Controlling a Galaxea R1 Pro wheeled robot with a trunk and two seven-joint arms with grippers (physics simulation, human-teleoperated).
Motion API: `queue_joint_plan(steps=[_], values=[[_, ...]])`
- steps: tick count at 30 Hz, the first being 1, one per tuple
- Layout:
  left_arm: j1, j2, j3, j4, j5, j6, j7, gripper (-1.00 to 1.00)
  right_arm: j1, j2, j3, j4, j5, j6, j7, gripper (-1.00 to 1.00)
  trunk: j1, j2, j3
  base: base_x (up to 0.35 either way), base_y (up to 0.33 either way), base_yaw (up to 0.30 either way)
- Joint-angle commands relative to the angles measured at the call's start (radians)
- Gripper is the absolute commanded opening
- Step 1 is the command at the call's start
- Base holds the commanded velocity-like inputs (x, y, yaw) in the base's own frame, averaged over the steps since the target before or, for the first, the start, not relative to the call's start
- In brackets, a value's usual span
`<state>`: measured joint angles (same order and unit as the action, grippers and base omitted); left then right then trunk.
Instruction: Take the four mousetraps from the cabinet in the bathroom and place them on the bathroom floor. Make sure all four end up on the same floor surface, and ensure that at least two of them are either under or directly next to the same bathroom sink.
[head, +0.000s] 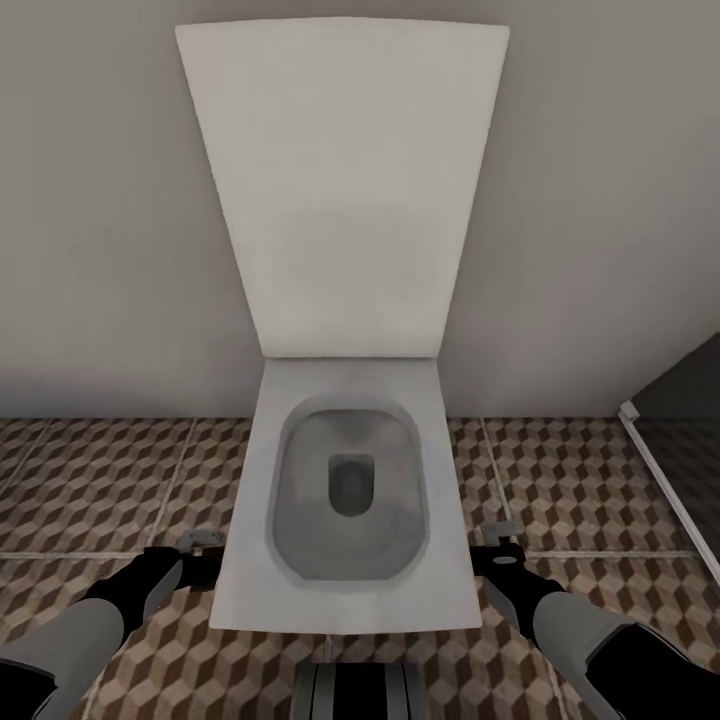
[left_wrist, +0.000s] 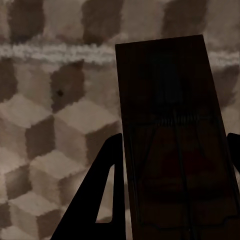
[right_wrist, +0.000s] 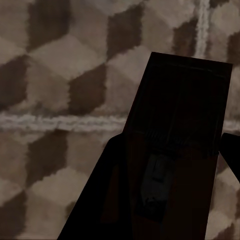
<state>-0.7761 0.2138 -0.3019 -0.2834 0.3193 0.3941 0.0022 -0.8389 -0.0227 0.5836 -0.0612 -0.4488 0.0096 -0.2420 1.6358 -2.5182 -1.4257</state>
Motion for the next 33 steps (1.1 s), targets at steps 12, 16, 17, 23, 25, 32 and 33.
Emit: queue_joint_plan(steps=[12, 16, 17, 23, 25, 32, 33], values=[[0.000, 0.001, -0.006, -0.002, 0.006, 0.005, 0.002, -1.00, 0.000, 0.000, 0.009, -0.003, -0.010, 0.001, -0.003, -1.00, 0.002, -0.001, -0.016, 0.000, 0.000, 0.000], [0.000, 0.001, -0.006, -0.002, 0.006, 0.005, 0.002, -1.00, 0.000, 0.000, 0.009, -0.003, -0.010, 0.001, -0.003, -1.00, 0.003, -0.002, -0.032, 0.000, 0.000, 0.000], [0.000, 0.001, -0.006, -0.002, 0.006, 0.005, 0.002, -1.00, 0.000, 0.000, 0.009, -0.003, -0.010, 0.001, -0.003, -1.00, 0.003, -0.002, -0.032, 0.000, 0.000, 0.000], [0.000, 0.001, -0.006, -0.002, 0.006, 0.005, 0.002, -1.00, 0.000, 0.000, 0.009, -0.003, -0.010, 0.001, -0.003, -1.00, 0.003, -0.002, -0.032, 0.000, 0.000, 0.000], [0.000, 0.001, -0.006, -0.002, 0.006, 0.005, 0.002, -1.00, 0.000, 0.001, 0.009, -0.003, -0.010, 0.001, -0.003, -1.00, 0.004, -0.003, -0.039, 0.000, 0.000, 0.000], [0.000, 0.001, -0.006, -0.002, 0.006, 0.005, 0.002, -1.00, 0.000, 0.000, 0.009, -0.004, -0.010, 0.001, -0.003, -1.00, 0.006, -0.003, -0.051, 0.000, 0.000, 0.000], [0.000, 0.001, -0.006, -0.002, 0.006, 0.005, 0.002, -1.00, 0.000, -0.001, 0.009, -0.005, -0.010, 0.001, -0.003, -1.00, 0.006, -0.003, -0.051, 0.000, 0.000, 0.000]])
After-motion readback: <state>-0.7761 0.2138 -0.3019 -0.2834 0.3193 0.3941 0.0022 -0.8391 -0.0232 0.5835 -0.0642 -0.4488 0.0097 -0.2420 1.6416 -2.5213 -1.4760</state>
